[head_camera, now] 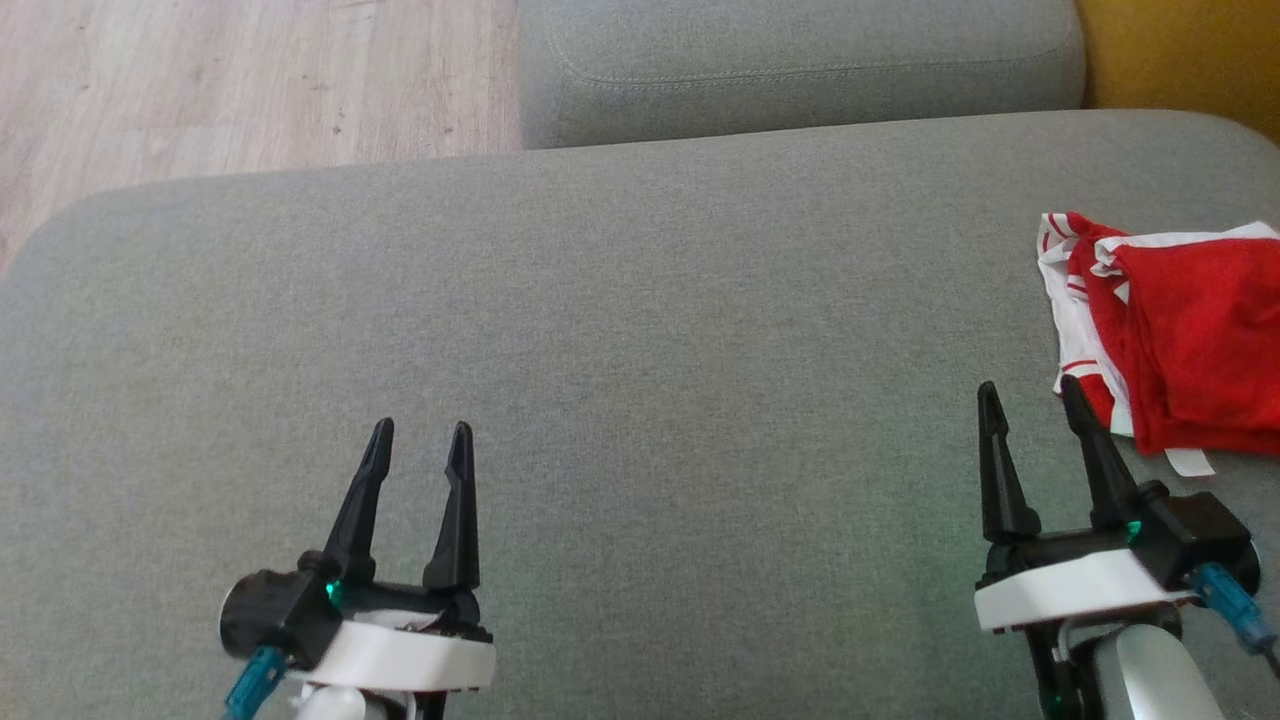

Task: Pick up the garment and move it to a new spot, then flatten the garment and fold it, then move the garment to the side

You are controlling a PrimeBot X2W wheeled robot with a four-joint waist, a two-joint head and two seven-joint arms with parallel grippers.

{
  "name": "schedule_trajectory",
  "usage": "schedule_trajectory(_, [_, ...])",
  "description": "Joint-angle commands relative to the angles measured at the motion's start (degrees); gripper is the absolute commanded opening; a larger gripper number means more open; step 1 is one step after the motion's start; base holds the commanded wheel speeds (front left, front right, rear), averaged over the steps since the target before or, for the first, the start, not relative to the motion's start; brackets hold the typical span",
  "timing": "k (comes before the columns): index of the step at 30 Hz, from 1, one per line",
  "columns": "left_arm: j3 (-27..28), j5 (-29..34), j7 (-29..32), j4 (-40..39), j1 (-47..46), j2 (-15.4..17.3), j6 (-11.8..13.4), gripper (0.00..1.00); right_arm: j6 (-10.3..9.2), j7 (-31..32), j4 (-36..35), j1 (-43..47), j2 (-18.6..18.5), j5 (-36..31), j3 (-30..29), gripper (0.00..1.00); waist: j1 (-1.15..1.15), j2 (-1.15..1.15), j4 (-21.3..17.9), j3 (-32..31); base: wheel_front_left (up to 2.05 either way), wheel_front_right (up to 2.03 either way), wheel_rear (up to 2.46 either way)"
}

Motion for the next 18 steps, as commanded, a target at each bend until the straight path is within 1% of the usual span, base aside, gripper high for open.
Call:
schedule_trajectory(1, [2.1, -0.5, -0.4, -1.5, -1.3, 0.0, 0.0, 1.0, -0.04, -0.6, -2.0, -0.7, -0.1, 0.3, 1.5, 1.0, 0.0, 0.0, 0.0, 0.0, 0.0, 0.0, 0.0])
schedule_trajectory(9, [2.2, -2.0, -0.4, -0.2, -1.5, 0.0, -0.3, 1.0, -0.04, -0.6, -1.5, -0.7, -0.1, 0.8, 1.8, 1.0, 0.0, 0.0, -0.1, 0.1, 0.0, 0.0, 0.0])
schedule_trajectory(12, [2.7, -3.1, -0.4, -1.0, -1.6, 0.0, -0.3, 1.0, -0.04, -0.6, -1.4, -0.8, -0.1, 0.8, 2.0, 1.0, 0.0, 0.0, -0.2, 0.3, 0.0, 0.0, 0.0])
schedule_trajectory(16, [2.8, -1.7, -0.4, -2.3, -1.8, 0.0, -0.3, 1.0, -0.04, -0.6, -1.5, -1.0, -0.1, 0.8, 2.0, 1.0, 0.0, 0.0, -0.1, 0.5, 0.0, 0.0, 0.0])
schedule_trajectory(17, [0.8, -1.9, 0.0, -0.4, 0.0, 0.0, -0.2, 0.0, 0.0, 0.0, 0.2, 0.0, 0.0, 0.6, 0.5, 0.0, 0.0, 0.0, -0.1, 0.6, 0.0, 0.0, 0.0])
schedule_trajectory(18, [0.8, -2.0, 0.0, 0.4, 0.0, 0.0, -0.2, 0.0, 0.0, 0.0, 0.9, 0.0, 0.0, 0.6, 0.5, 0.0, 0.0, 0.0, -0.1, 0.6, 0.0, 0.0, 0.0])
